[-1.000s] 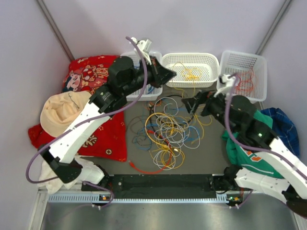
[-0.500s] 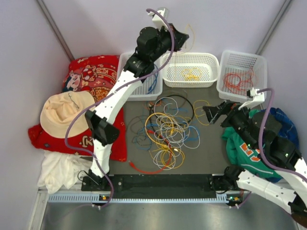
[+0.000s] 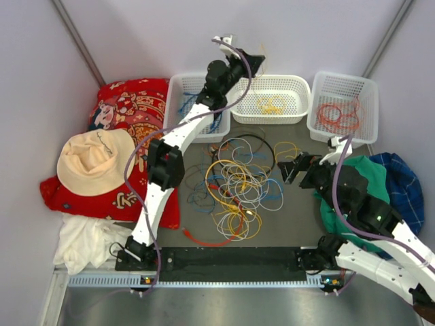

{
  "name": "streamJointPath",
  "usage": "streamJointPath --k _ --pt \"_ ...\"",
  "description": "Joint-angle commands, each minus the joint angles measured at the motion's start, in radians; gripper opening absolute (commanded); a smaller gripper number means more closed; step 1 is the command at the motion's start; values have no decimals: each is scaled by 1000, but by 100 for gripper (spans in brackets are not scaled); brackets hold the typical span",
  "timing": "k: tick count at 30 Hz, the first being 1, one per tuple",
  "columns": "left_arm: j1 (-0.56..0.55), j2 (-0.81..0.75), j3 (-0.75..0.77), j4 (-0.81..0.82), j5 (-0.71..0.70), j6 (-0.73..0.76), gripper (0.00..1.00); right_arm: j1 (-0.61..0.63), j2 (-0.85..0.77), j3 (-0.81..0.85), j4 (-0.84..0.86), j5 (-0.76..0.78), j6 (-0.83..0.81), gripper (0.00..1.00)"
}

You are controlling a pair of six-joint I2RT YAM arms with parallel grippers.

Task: Untangle the cables

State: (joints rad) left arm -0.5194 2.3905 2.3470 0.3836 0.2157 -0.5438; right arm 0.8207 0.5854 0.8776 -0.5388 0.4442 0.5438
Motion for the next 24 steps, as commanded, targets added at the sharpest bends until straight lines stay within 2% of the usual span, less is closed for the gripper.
streamJointPath --k 1,3,4,6,7,8,14,18,20,24 --pt "-7 68 46 86 -1 1 0 9 -2 -8 53 14 13 99" --pt "-8 84 44 52 -12 -10 0 9 2 -2 48 22 1 99" --pt "-7 94 41 44 -15 -11 20 9 4 0 40 25 2 99" --pt "-7 101 41 32 -24 -22 53 9 10 6 34 24 2 99" --pt "-7 93 41 29 -27 -19 81 9 11 8 31 22 2 99" --pt "-8 85 40 29 -32 -18 99 9 11 8 28 22 4 99" --pt "-24 -75 9 -2 -104 36 99 9 11 0 28 21 13 99" --pt "-71 -253 -130 -49 -176 105 99 9 28 -17 19 14 30 99" --pt "-100 -376 -256 -107 -237 114 99 9 53 -28 16 1 41 99" --pt "-169 -664 -622 -297 -330 85 99 9 105 -57 25 -44 48 99"
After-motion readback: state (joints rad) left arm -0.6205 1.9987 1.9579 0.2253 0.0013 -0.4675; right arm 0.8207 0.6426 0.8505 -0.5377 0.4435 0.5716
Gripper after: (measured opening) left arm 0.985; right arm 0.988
